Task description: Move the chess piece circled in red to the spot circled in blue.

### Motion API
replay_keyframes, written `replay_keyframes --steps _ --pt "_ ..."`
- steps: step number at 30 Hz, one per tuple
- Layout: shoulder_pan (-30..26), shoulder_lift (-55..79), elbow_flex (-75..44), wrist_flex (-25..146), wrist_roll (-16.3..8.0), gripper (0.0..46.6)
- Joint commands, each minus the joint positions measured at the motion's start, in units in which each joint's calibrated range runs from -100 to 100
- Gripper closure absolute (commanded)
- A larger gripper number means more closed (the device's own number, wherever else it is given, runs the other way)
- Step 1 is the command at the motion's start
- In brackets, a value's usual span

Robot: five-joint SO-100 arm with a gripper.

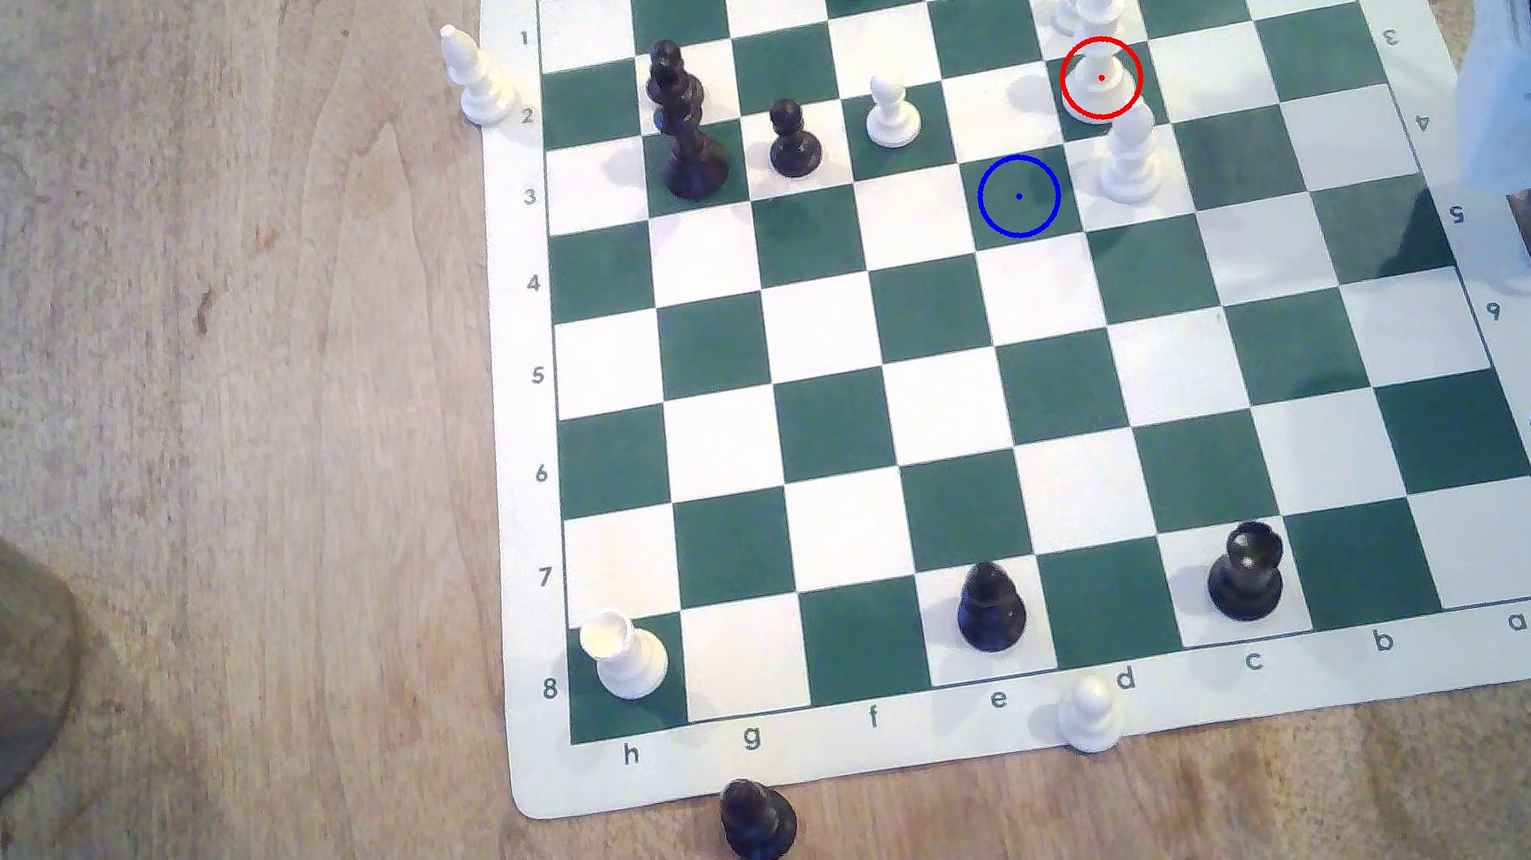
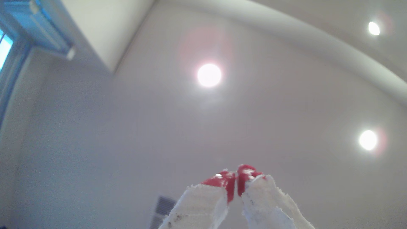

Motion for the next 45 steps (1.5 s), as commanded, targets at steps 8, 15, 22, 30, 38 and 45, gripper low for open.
replay_keyframes --steps 8,15,22,30,38,45 --pt "-0.02 0.06 1.17 -0.87 0.15 46.4" --pt "-0.02 0.06 1.17 -0.87 0.15 46.4" --pt "-0.02 0.06 1.17 -0.87 0.15 46.4" --pt "-0.02 0.06 1.17 -0.87 0.15 46.4" --pt "1.31 -0.03 1.17 -0.79 0.15 46.4" --pt "1.31 0.06 -0.28 17.07 -0.24 46.4"
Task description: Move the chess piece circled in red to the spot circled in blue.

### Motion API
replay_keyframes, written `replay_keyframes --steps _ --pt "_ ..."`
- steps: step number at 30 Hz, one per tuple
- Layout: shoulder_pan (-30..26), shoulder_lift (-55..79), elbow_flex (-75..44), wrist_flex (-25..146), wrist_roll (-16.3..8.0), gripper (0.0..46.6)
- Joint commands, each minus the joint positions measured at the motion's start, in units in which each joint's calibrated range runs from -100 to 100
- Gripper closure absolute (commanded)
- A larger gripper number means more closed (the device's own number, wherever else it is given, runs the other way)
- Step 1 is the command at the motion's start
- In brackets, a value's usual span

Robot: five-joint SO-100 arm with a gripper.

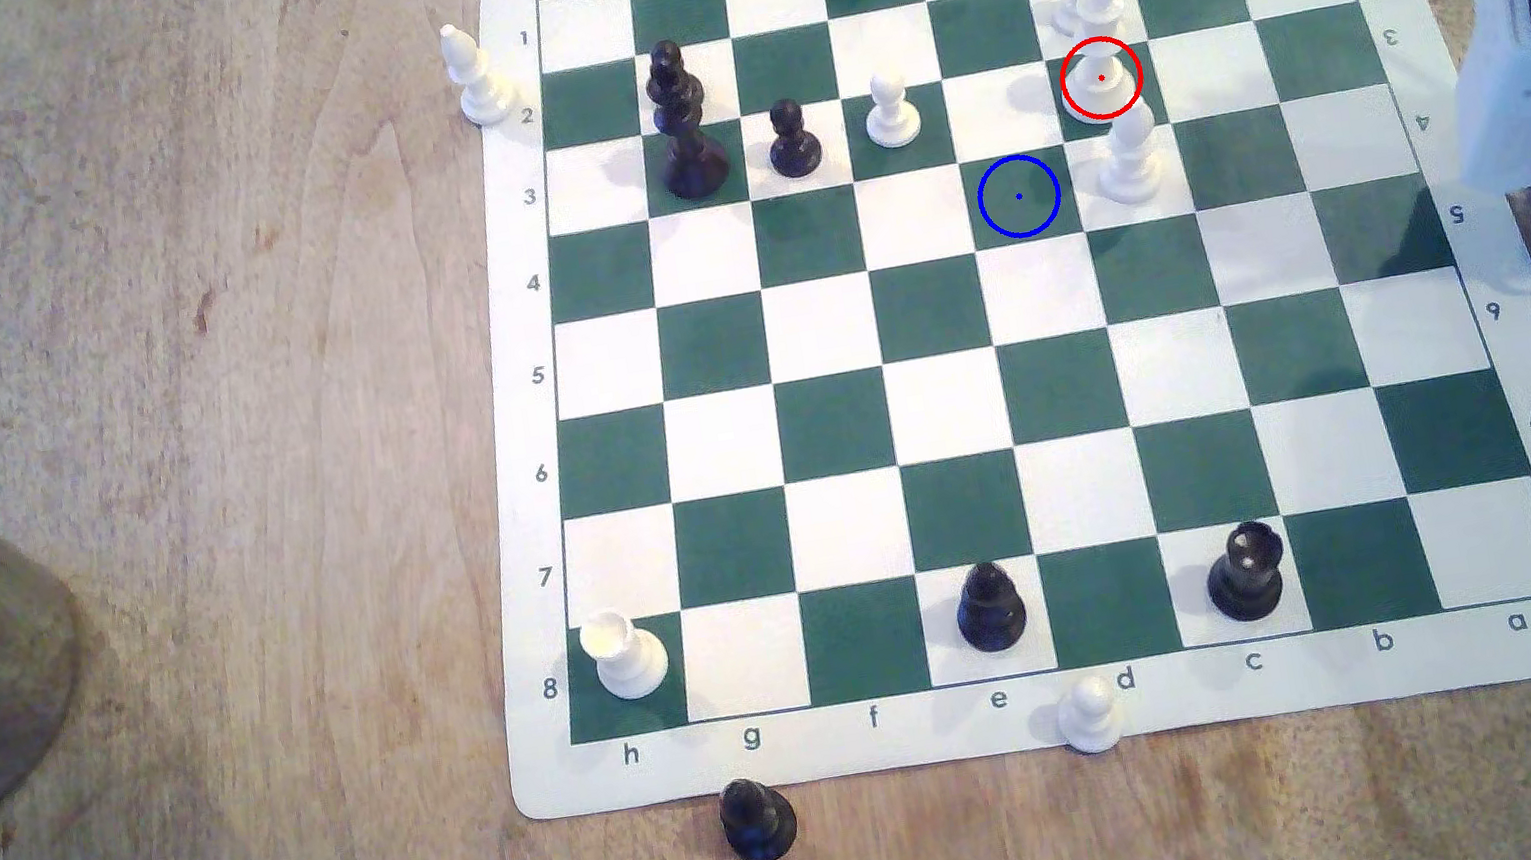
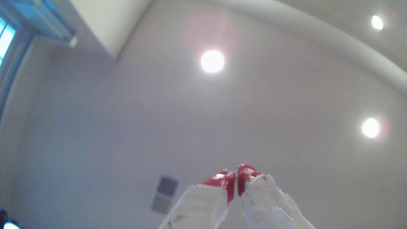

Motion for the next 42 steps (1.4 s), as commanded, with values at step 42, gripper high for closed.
replay_keyframes --steps 42 --pt "11.14 17.2 -39.62 164.7 -14.46 30.4"
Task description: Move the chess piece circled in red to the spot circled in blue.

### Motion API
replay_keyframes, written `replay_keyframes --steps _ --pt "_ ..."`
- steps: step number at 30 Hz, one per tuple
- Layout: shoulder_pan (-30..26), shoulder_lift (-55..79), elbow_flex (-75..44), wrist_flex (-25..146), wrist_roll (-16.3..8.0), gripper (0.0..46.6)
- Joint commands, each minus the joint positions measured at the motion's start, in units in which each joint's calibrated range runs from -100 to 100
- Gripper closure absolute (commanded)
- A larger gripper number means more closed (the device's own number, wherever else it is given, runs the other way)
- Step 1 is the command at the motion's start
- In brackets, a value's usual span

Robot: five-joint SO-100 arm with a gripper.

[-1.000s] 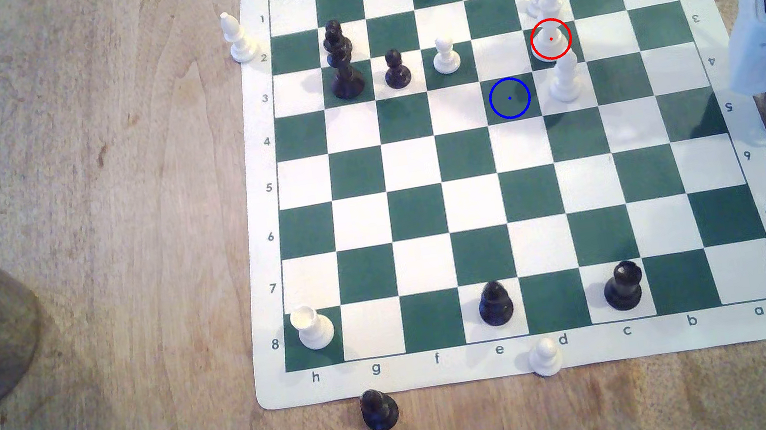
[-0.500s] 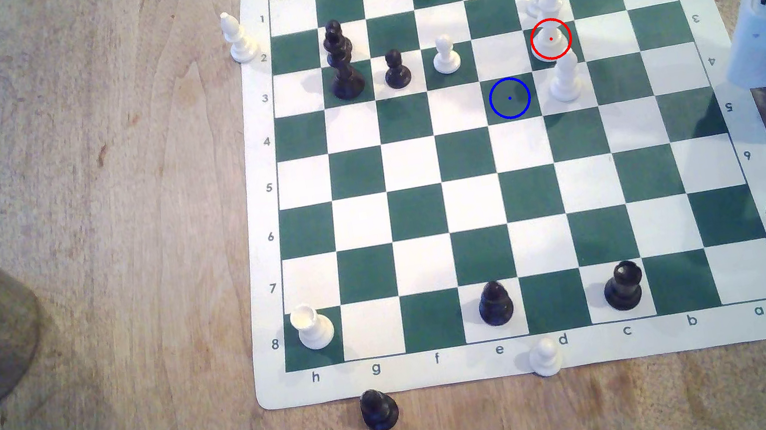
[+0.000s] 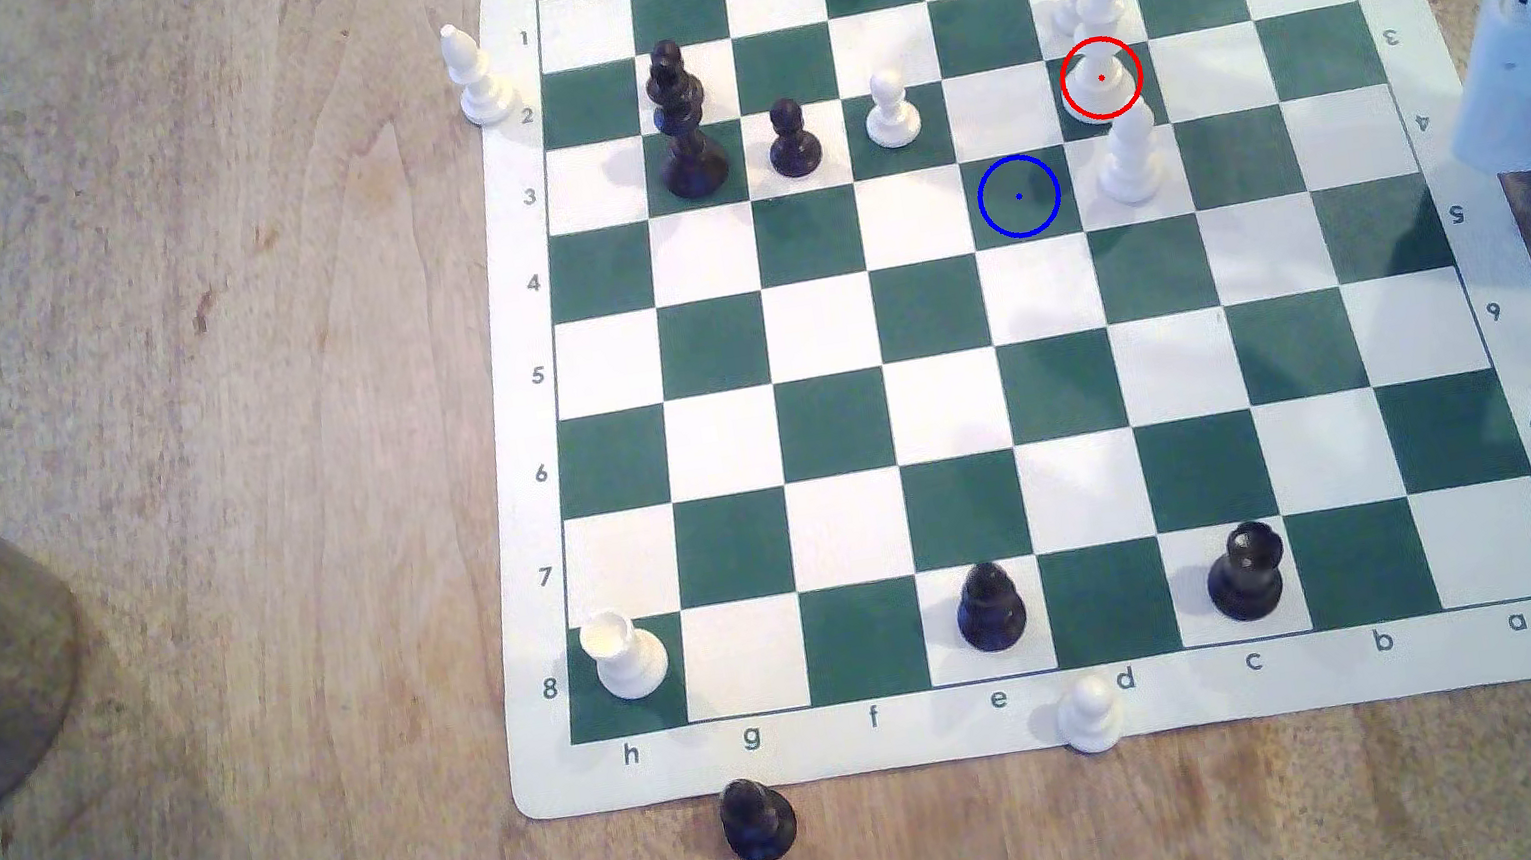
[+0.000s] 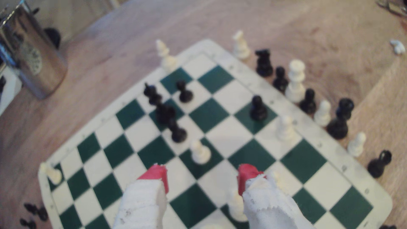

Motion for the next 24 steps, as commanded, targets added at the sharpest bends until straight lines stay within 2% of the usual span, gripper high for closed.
replay_keyframes --steps 1,6,9,14,24 --pt "0.23 10.44 -1.3 -1.12 -0.78 30.6" --pt "-1.1 15.79 -0.13 -1.04 -0.29 30.4" --pt "-1.88 15.28 3.5 -3.17 0.44 27.4" --pt "-1.41 23.43 2.96 -6.36 0.63 29.5" --pt "-0.79 32.68 3.5 -11.61 1.12 28.7"
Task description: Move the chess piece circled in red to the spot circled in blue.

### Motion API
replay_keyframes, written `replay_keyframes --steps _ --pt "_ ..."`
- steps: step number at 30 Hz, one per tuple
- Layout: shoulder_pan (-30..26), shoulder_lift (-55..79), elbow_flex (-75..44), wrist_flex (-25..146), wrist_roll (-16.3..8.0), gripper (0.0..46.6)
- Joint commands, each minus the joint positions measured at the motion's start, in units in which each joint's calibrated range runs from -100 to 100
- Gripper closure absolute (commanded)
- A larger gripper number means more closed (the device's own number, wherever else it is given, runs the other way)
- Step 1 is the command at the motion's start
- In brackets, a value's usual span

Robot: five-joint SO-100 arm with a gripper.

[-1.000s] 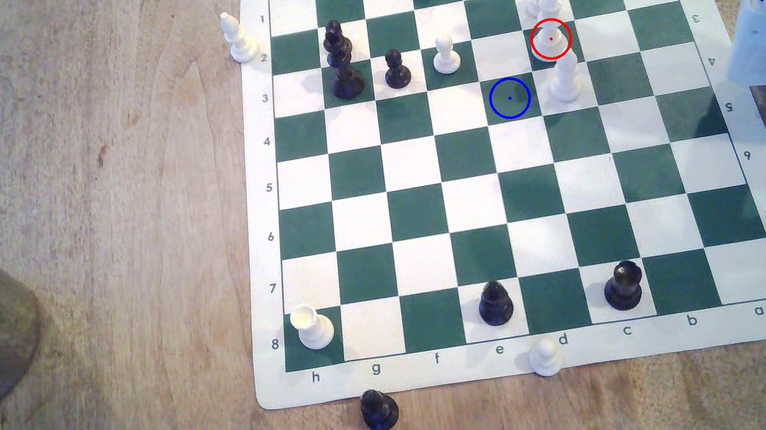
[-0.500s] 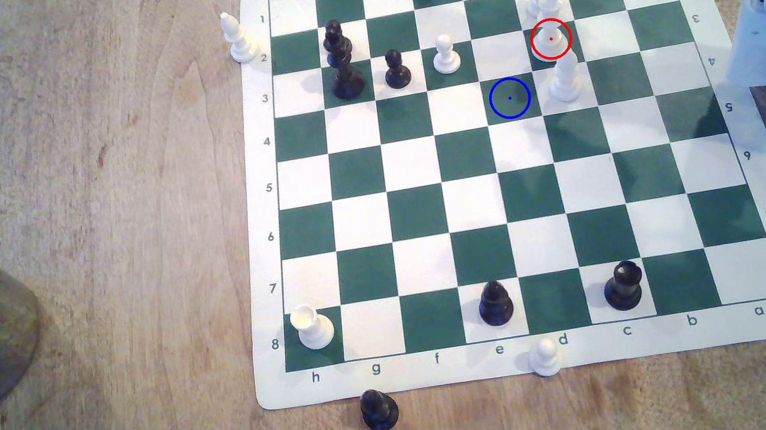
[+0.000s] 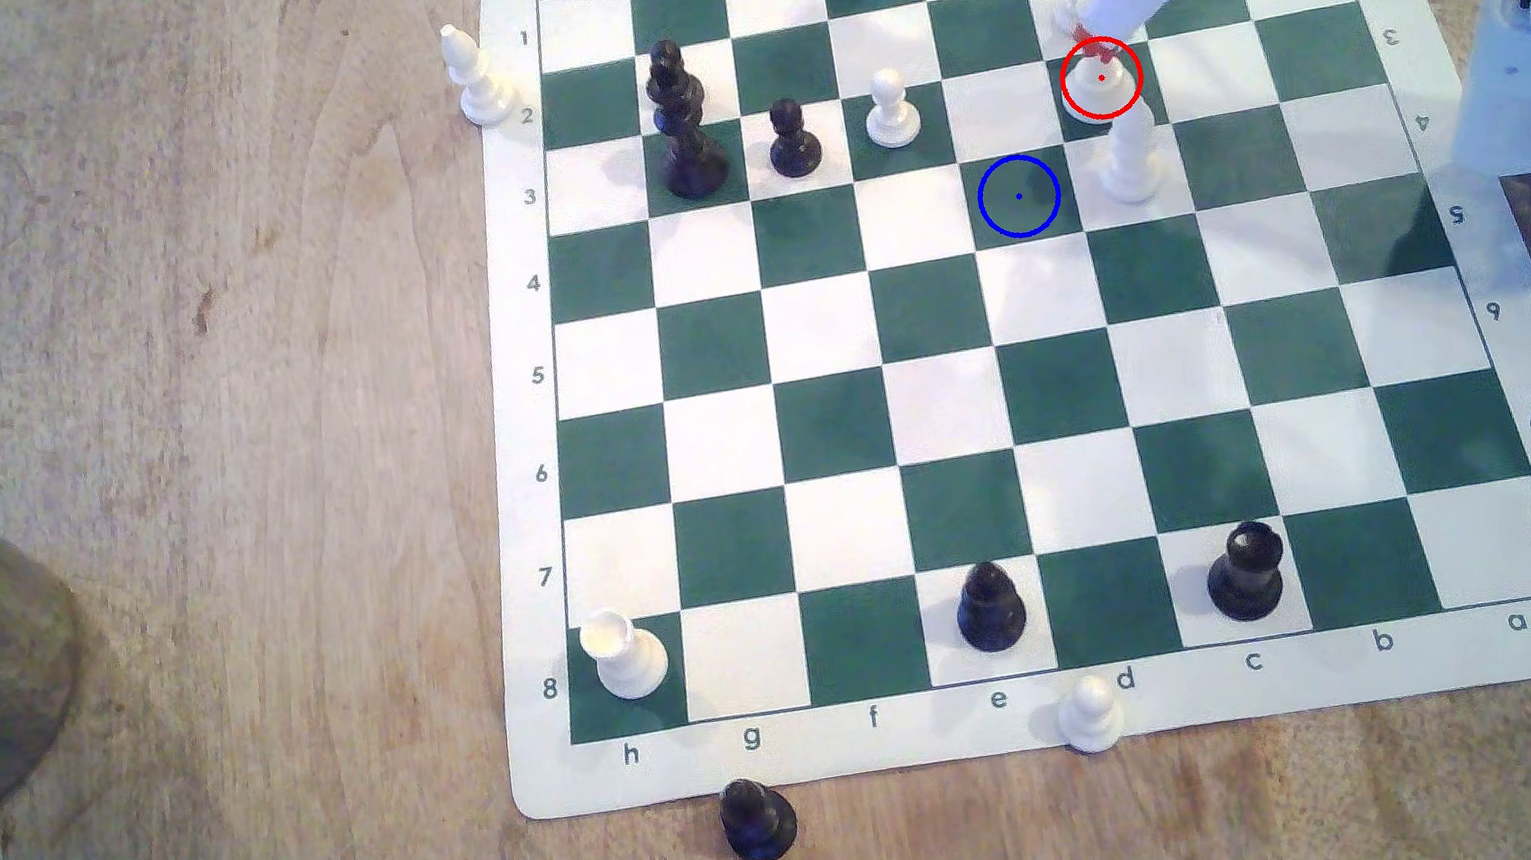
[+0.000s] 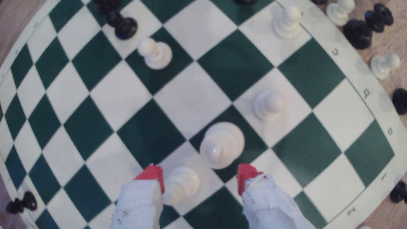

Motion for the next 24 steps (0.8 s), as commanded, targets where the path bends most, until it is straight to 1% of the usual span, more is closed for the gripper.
replay_keyframes --steps 1,5,17,18,24 --pt "0.92 3.45 -1.11 -2.54 0.59 28.8" --pt "1.0 5.15 -1.11 -2.7 1.22 29.5" --pt "0.76 8.21 -0.75 -6.72 1.42 29.4" --pt "0.76 8.38 -0.66 -6.96 1.47 30.1" --pt "0.92 8.8 0.25 -8.52 1.71 31.0"
